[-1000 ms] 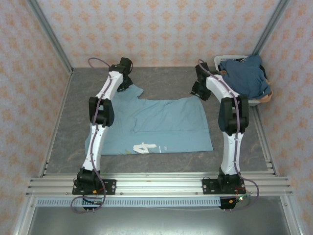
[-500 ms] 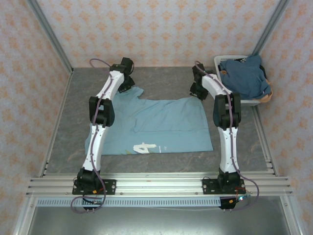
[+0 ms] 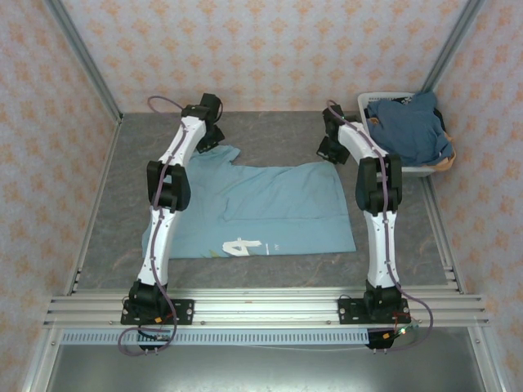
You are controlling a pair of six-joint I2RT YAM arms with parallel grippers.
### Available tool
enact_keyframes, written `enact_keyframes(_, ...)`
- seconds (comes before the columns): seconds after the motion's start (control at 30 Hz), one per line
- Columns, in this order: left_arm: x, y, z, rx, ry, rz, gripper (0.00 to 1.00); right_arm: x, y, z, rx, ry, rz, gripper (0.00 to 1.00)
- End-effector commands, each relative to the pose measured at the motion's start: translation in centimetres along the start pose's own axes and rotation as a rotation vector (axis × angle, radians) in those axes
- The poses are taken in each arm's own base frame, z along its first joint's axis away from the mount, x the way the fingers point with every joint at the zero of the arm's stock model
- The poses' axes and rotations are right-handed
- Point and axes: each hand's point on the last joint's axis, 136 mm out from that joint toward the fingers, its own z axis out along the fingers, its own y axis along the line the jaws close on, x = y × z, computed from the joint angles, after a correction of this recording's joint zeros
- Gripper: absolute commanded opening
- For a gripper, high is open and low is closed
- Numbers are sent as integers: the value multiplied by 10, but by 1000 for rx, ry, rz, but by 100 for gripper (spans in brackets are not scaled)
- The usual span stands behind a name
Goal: Fold and stack the t-shirts
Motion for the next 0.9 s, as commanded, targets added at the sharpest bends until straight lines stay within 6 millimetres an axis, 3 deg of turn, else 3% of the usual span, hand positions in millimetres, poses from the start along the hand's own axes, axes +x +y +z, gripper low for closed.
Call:
enact_keyframes(0.0, -15, 15, -33, -18, -33, -20, 0, -17, -10, -18, 32, -55, 6, 0)
enact_keyframes(0.17, -28, 21, -46, -17, -67, -41, 0, -31, -8, -39, 12, -98, 5, 0)
enact_keyframes(0.3, -37, 20, -57, 6, -98, -56, 0, -31, -2, -41, -16, -84, -8, 0)
enact_keyframes(0.43, -43, 20, -64, 26, -109, -75, 0, -21, 0, -27, -20, -27, -12, 36)
enact_keyframes(0.53, -43, 18, -66, 41, -106, -86, 0, -11, 1, -14, -16, 19, -16, 46)
enact_keyframes(0.73, -43, 15, -68, 55, -103, -89, 0, 1, 6, 4, -28, 70, -9, 46)
enact_keyframes(0.87, -42, 16, -67, 55, -96, -90, 0, 7, 4, 13, -20, 98, 7, 39)
